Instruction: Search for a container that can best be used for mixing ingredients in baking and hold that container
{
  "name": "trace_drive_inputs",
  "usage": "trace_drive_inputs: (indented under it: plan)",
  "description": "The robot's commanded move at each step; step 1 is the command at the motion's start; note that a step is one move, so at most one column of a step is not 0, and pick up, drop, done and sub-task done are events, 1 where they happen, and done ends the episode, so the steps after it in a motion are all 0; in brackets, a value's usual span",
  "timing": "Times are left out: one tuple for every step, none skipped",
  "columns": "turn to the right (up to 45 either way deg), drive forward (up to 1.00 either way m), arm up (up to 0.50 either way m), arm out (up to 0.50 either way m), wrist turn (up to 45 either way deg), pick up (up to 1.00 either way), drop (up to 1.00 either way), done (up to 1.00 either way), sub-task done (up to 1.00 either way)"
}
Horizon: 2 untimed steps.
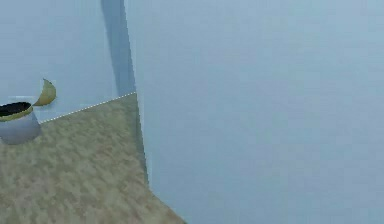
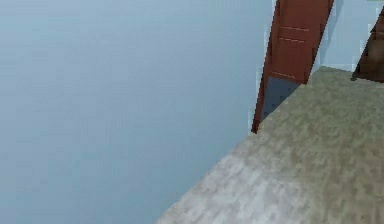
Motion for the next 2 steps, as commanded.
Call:
trace_drive_inputs:
  plan:
    - [0.0, 0.20, 0.00, 0.00, 0.0, 0.00, 0.00, 0.00, 0.00]
    - [-45.0, 0.00, 0.00, 0.00, 0.0, 0.00, 0.00, 0.00, 0.00]
